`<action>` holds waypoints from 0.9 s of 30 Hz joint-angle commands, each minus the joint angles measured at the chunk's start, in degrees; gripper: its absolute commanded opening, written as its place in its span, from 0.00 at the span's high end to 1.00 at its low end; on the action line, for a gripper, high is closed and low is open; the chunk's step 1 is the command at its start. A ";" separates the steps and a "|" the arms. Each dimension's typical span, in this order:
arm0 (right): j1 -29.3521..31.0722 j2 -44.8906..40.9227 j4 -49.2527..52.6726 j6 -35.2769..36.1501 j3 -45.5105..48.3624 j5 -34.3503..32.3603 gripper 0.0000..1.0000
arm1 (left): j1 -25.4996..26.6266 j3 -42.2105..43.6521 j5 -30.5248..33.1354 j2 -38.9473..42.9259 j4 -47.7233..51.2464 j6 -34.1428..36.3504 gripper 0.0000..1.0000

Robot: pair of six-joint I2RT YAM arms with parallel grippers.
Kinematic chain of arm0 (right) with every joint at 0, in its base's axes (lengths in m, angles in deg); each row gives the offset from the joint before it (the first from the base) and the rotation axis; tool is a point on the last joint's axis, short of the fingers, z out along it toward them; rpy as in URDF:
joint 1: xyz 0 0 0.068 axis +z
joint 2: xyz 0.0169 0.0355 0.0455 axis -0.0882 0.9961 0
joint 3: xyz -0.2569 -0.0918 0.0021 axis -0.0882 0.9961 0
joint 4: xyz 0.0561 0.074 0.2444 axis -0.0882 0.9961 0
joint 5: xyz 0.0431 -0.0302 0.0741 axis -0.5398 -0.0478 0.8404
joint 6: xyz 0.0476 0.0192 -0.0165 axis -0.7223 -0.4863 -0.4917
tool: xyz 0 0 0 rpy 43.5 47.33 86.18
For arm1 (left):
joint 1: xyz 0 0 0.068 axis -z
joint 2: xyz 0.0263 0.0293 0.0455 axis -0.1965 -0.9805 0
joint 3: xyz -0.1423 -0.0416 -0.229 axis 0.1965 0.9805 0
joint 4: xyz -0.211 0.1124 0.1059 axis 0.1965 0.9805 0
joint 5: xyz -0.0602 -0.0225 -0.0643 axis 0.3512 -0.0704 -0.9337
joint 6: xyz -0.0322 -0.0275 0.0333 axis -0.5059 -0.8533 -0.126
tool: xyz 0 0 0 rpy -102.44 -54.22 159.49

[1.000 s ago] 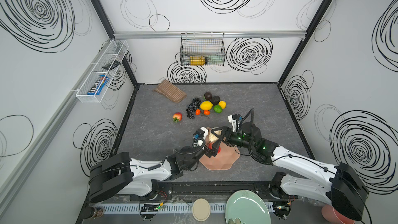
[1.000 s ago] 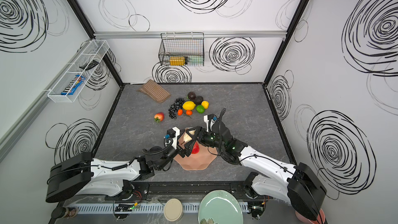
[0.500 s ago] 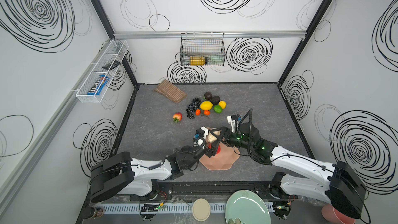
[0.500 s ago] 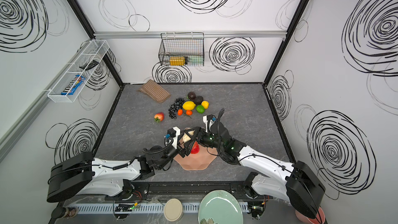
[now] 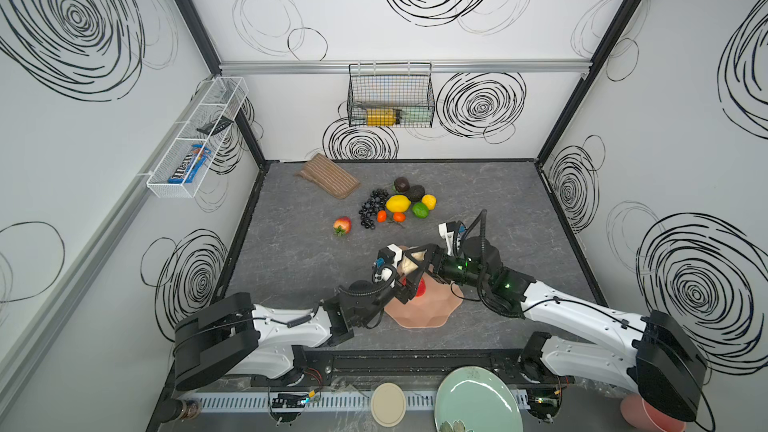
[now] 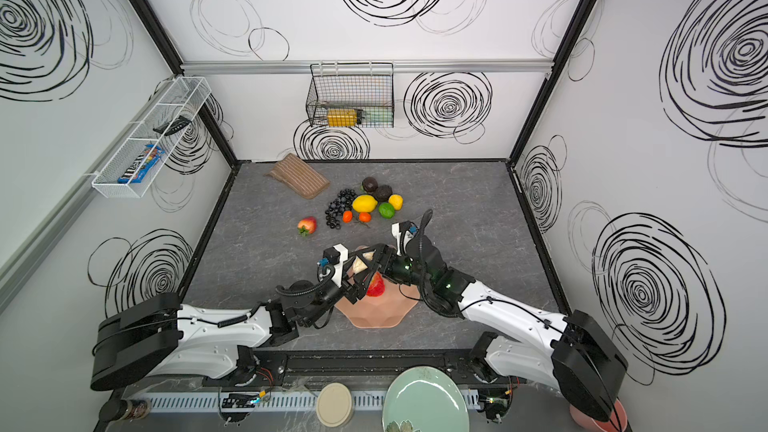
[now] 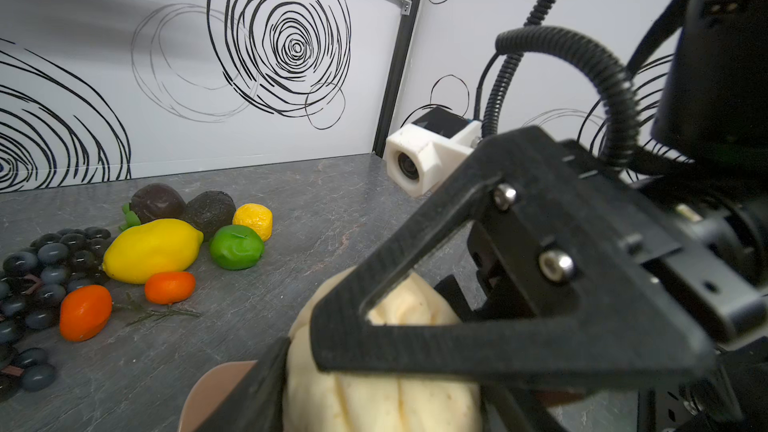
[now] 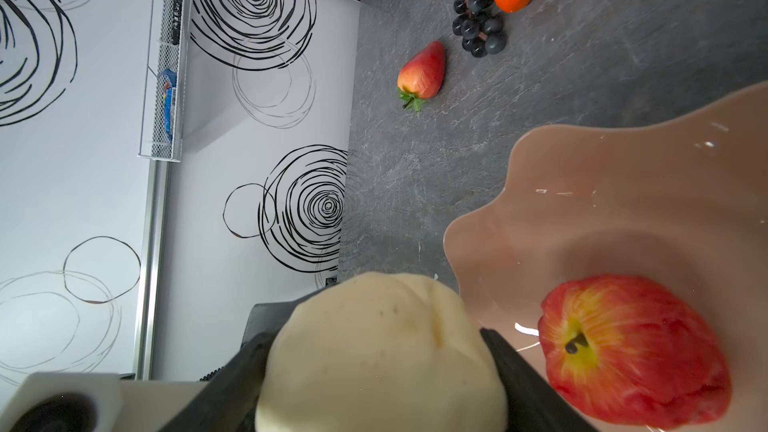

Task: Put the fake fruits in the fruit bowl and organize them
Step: 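Grasp the pear with the left gripper while the right opens and withdraws, then lower the cream pear into the bowl beside the apple with the left gripper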

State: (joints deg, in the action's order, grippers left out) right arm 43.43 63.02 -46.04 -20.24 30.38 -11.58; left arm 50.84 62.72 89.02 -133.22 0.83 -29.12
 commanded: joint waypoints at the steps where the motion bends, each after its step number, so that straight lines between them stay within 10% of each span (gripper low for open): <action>1: 0.20 -0.48 0.54 1.88 -1.24 -1.58 0.11 | -0.47 -1.66 0.33 1.09 -0.02 0.38 0.34; 12: -10.09 -4.92 8.96 10.78 1.00 -0.03 0.03 | -1.10 -5.59 -2.01 7.26 19.56 2.29 0.34; 27: -25.43 -21.58 19.72 27.27 8.50 -5.93 0.03 | -1.79 -22.63 -7.28 11.93 72.45 -6.21 0.35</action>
State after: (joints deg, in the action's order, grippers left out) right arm 19.56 42.59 -29.26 3.22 37.99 -16.69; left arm 49.70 42.80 83.76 -121.65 61.83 -32.62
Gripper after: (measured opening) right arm 0.975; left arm 0.655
